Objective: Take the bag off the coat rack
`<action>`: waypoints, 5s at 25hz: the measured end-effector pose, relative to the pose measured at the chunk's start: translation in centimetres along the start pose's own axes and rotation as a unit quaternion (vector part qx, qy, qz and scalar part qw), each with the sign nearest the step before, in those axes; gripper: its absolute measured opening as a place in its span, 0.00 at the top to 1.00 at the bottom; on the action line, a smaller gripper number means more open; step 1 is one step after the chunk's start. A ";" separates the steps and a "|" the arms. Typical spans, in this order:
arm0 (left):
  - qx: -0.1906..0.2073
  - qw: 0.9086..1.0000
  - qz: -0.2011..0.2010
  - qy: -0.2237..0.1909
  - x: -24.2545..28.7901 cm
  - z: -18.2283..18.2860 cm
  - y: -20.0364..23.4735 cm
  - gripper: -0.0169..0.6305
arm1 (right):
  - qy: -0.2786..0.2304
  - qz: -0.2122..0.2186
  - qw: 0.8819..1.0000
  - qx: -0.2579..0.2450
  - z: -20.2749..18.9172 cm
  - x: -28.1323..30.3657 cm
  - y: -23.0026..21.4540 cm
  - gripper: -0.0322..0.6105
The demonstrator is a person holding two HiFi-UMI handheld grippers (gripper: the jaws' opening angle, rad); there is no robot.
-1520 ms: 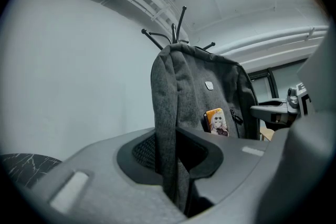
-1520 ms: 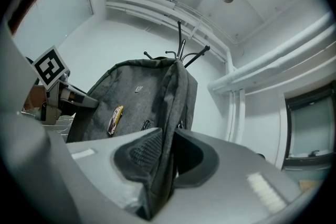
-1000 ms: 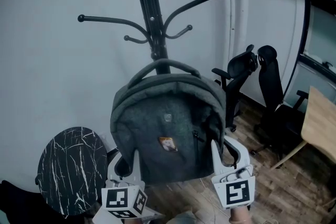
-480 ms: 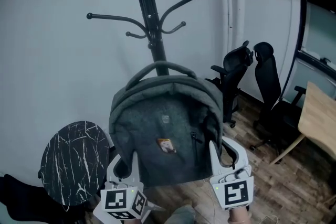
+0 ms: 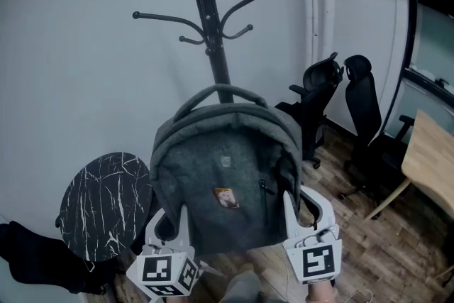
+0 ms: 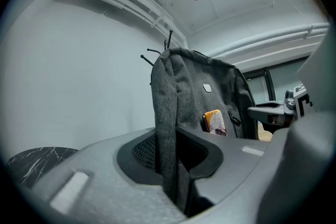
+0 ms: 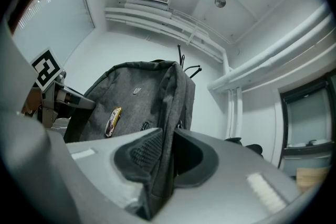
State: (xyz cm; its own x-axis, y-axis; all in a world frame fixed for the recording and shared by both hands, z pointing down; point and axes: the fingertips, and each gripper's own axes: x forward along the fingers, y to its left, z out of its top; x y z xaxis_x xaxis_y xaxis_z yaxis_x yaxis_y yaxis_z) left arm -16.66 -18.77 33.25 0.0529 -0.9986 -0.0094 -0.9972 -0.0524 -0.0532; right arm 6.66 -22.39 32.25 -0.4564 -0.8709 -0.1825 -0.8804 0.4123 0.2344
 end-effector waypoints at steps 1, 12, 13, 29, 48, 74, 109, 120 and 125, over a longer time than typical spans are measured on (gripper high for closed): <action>0.001 1.000 -0.001 0.002 -0.3 -0.1 -0.1 0.85 | 0.000 0.000 1.000 0.001 0.0 -0.3 0.0 0.86; -0.001 1.000 -0.004 0.021 -2.2 -0.9 -1.5 0.85 | 0.011 0.000 1.000 0.003 -1.0 -2.7 0.2 0.86; -0.002 1.000 -0.005 0.022 -2.4 -0.9 -1.6 0.85 | 0.013 0.000 1.000 0.003 -1.1 -2.8 0.2 0.86; -0.009 0.999 -0.011 0.036 -6.6 -2.2 -1.0 0.85 | 0.035 -0.001 0.999 0.014 -1.2 -6.0 3.1 0.86; -0.025 0.998 -0.030 0.048 -11.1 -3.2 -0.5 0.86 | 0.052 -0.013 0.999 0.002 0.4 -10.3 5.7 0.86; -0.033 0.998 -0.043 0.037 -16.2 -3.2 -0.5 0.85 | 0.050 -0.019 0.998 -0.017 2.3 -15.0 8.1 0.86; -0.065 0.997 -0.038 0.022 -24.3 -3.7 -1.9 0.86 | 0.056 -0.013 0.998 -0.035 4.8 -22.1 10.7 0.86; -0.092 0.995 -0.028 0.014 -26.8 -4.0 -1.3 0.86 | 0.060 0.001 0.997 -0.049 6.2 -23.4 12.3 0.86; -0.100 0.994 -0.027 0.018 -27.5 -4.3 -1.1 0.86 | 0.065 0.005 0.996 -0.055 6.4 -24.0 12.9 0.86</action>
State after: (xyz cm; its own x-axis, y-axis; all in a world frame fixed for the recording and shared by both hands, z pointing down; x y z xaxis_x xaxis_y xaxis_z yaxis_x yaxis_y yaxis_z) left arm -17.24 8.72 37.90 0.1092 -0.9937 0.0238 -0.9837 -0.1045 0.1465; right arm 5.41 5.51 33.50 -0.4382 -0.8971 -0.0557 -0.8530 0.3955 0.3405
